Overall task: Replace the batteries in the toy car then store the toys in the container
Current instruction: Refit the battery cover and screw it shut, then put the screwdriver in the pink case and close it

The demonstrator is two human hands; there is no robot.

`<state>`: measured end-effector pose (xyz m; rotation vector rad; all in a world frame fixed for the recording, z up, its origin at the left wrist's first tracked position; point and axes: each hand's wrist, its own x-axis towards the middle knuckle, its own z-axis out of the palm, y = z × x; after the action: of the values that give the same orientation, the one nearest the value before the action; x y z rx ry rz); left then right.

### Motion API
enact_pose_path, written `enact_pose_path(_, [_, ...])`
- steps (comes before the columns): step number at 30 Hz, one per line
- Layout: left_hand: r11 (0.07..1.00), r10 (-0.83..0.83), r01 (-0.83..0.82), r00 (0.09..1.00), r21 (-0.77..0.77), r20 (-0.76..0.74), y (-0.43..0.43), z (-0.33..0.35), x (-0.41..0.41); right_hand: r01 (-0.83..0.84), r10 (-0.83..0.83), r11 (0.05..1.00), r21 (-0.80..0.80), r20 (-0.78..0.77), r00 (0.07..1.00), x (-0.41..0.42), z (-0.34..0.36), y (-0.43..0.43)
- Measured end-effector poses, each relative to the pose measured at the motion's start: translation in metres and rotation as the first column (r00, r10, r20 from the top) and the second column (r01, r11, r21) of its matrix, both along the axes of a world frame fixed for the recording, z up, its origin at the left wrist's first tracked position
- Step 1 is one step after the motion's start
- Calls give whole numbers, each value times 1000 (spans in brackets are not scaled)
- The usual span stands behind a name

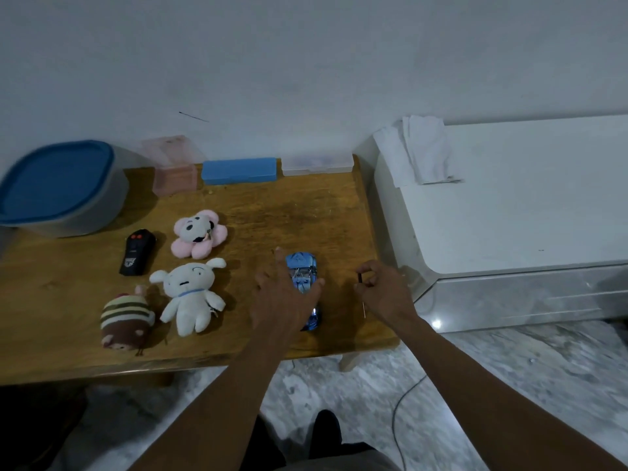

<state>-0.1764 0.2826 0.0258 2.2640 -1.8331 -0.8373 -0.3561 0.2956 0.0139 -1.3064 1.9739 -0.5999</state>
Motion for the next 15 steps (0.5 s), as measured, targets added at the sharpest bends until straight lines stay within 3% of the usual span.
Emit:
enact_pose_path(2, [994,-10,6,999,-106,-40,0,7,10,-22,22,999,-25,-1,1000,3,5,-6])
enact_pose_path(5, [957,-113,112,994,-268,14,-7,22,32,-48,48,996,-72,4,999,14,20,-19])
enact_pose_path(9, [895,-119,129,992,-427,49,-20,45,65,-156,153,980,-124,-35,988,41,41,-42])
enact_pose_path(12, [877,-72,86,996,-472,49,-32,55,96,-226,217,959,-170,-68,974,65,55,-60])
enact_pose_path(15, [858,-85,98,995,-505,49,-47,56,129,-262,269,937,-231,-4,963,96,66,-82])
